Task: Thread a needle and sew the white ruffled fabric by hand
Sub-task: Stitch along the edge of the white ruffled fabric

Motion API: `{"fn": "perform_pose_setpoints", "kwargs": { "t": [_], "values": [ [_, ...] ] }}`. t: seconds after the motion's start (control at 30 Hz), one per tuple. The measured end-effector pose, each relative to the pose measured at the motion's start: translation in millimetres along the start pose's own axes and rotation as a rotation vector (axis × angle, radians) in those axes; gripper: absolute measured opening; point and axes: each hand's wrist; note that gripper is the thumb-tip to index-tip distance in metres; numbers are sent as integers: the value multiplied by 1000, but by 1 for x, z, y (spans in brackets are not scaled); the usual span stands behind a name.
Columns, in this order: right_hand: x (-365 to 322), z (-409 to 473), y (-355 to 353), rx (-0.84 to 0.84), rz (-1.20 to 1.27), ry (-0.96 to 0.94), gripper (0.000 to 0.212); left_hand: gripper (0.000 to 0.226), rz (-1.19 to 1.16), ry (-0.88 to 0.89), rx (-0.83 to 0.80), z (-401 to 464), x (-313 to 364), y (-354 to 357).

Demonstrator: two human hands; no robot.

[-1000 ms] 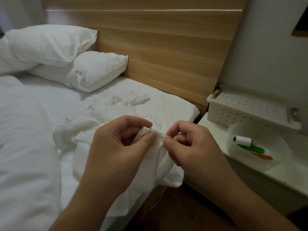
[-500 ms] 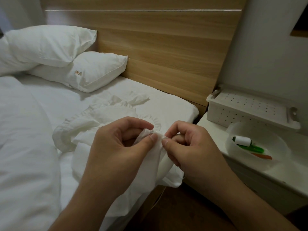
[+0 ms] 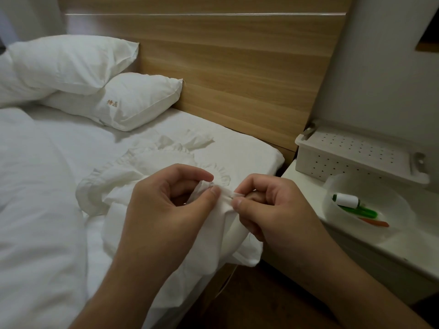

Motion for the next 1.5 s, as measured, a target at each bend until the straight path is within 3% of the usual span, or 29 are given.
{"fn": "perform_pose_setpoints", "kwargs": {
  "t": [0.6, 1.5],
  "values": [
    [0, 3, -6, -148, 119, 5, 9, 16, 15, -32, 2, 1, -2, 0],
    [2, 5, -9, -122, 132, 50, 7, 15, -24, -64, -11, 1, -4, 0]
  ]
}}
Point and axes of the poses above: each hand's wrist, its own z-axis towards the middle knuckle, its own y-axis out of the palm, x = y × z, and after that the axes turned 5 degrees about -z, right-handed
